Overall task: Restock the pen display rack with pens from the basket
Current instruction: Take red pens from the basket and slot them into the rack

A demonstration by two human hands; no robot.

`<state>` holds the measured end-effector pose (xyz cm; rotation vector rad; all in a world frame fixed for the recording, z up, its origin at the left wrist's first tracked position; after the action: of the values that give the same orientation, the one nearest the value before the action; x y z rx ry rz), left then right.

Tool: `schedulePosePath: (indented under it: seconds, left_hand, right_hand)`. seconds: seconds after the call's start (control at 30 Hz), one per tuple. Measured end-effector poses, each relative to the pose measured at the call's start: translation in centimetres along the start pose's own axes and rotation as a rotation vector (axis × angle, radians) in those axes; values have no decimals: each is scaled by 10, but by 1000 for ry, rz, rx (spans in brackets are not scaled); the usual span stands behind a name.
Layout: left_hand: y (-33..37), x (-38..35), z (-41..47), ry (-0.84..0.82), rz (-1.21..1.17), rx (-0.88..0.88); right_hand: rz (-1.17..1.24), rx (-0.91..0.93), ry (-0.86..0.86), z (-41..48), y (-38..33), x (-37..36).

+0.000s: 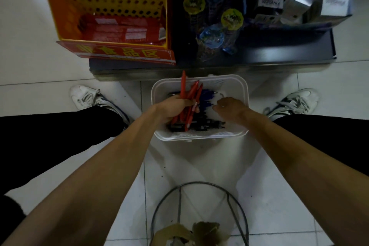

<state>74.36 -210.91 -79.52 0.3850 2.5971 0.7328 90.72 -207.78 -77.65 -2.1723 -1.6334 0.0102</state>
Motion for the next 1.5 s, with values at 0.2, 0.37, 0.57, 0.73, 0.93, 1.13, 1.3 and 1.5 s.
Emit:
schedulePosePath:
  seconds: [0.2,0.37,0.57,0.73,0.93,1.13,1.3,1.5]
  left_hand:
    - [21,-15,-24,-157,-83,-33]
    - [37,-29,-52,-238,-67,-23]
    - [69,-46,-83,-235,-23,-108]
    - [114,-59,-121,-67,207,-258]
    - [159,-72,-171,84,429,-438]
    - [202,-89,-215,218,639,-660]
    - [224,-87,-235,73,453,-692]
    - [244,-92,-254,-47,292,-816]
  right_hand:
    - [52,41,62,-26,-20,16]
    - [212,170,84,-52,-35,28]
    - [409,393,181,-108,-62,45]
    - [422,587,297,-152,-86,59]
    - [570,764,364,-199,-113,72]
    - [625,810,585,-234,-142,90]
    - [550,896,664,-270,-159,111]
    - [540,968,723,-299,-176,136]
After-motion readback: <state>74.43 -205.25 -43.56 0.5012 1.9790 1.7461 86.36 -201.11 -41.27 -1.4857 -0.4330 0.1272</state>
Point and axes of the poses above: each hand's wrist, its own z-axis towards the middle knuckle, its own x-axis out of the back of the hand, y = z × x, the point moved 6 cm from there along z, towards the middle knuckle, and after that the axes turned 15 degrees about -y, right-handed, at the moved point
